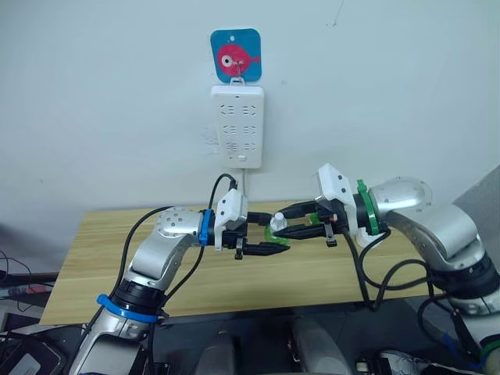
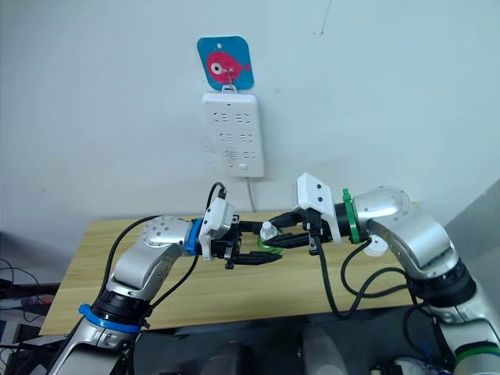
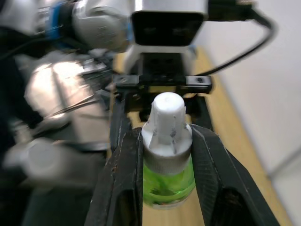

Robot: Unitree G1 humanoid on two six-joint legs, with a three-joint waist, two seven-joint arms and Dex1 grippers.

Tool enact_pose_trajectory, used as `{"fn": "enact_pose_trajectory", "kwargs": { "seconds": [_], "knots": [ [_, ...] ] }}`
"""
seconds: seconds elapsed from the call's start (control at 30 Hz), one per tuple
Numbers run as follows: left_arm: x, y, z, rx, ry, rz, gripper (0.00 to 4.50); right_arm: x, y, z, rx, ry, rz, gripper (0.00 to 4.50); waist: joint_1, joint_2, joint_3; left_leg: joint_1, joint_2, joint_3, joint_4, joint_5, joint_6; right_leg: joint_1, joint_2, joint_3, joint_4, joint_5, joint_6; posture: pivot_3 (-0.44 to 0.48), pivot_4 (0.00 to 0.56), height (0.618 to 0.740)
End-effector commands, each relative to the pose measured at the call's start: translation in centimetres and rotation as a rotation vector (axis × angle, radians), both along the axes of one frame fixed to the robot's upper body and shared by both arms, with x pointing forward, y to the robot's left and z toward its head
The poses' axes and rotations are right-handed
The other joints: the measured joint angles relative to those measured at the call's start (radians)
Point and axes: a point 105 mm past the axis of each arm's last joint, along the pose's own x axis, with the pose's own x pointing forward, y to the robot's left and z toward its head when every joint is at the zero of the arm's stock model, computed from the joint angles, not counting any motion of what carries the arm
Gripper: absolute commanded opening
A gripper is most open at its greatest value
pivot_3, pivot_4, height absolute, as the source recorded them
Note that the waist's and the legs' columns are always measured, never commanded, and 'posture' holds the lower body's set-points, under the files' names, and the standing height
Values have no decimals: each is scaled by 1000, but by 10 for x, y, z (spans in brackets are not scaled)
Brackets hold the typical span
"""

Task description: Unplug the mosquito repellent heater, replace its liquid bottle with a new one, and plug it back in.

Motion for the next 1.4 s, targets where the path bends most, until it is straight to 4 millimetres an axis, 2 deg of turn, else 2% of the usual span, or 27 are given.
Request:
{"fn": "enact_pose_trajectory", "kwargs": {
  "seconds": [0.03,0.1,0.13,0.2,0.3,0.4,0.53,0.7,0.83,1.03,1.1,1.27,1.4],
  "knots": [
    [4,8,6,-8,-36,36,2271,-4,-5,6,-23,18,54,1044,3,0,0,0,0,0,0,0,0,0,0,0,0,0,0,-112,122,733],
    [6,8,6,-13,-34,51,2271,3,-9,10,7,-10,-18,1044,5,0,0,0,0,0,0,0,0,0,-1,0,0,0,0,-125,120,733],
    [7,9,6,-18,-31,66,2271,9,-15,13,20,-38,-76,1767,6,0,0,0,0,0,0,0,0,0,-5,1,0,0,0,-133,117,733],
    [11,10,5,-35,-20,105,2271,21,-29,19,51,-103,-210,2393,10,0,0,0,-1,0,1,0,0,0,-6,0,0,0,0,-149,119,733],
    [16,11,4,-57,-11,152,2271,20,-48,22,66,-140,-328,3482,17,0,0,0,-1,0,1,0,0,0,-7,0,0,0,0,-164,118,733],
    [22,9,2,-73,-11,202,2271,3,-56,17,111,-138,-433,3488,23,0,-1,-1,-1,0,1,0,0,0,-8,0,0,0,0,-181,123,733],
    [32,4,2,-93,-29,266,2271,-15,-42,10,197,-180,-556,3488,20,2,-3,-1,-1,0,1,0,0,0,-7,1,1,0,0,-204,132,733],
    [36,-8,0,-110,-44,299,2271,-6,-20,4,279,-237,-738,3488,-4,3,-4,6,0,2,0,0,0,5,-3,2,1,0,1,-230,137,733],
    [33,-17,0,-127,-45,304,2271,4,-7,0,302,-240,-797,3488,-7,3,-4,6,0,2,0,0,0,5,1,3,1,-1,1,-245,136,733],
    [31,-22,2,-140,-47,307,2271,10,1,-5,327,-196,-819,3488,-15,3,-4,6,0,1,0,0,0,5,1,3,1,-1,1,-233,134,733],
    [30,-22,3,-143,-46,306,2271,9,4,-6,336,-167,-806,2925,-20,3,-4,6,0,0,0,0,0,5,1,3,0,-1,1,-226,132,733],
    [28,-22,4,-148,-45,302,2271,1,10,-10,313,-117,-720,1071,-31,3,-4,6,0,-1,0,0,0,6,1,2,1,-1,1,-214,131,733],
    [21,-22,6,-163,-24,273,2271,-5,12,-13,262,-59,-553,1016,-32,3,-4,6,0,0,-1,0,0,6,2,2,0,-1,1,-206,131,733]
  ]
}}
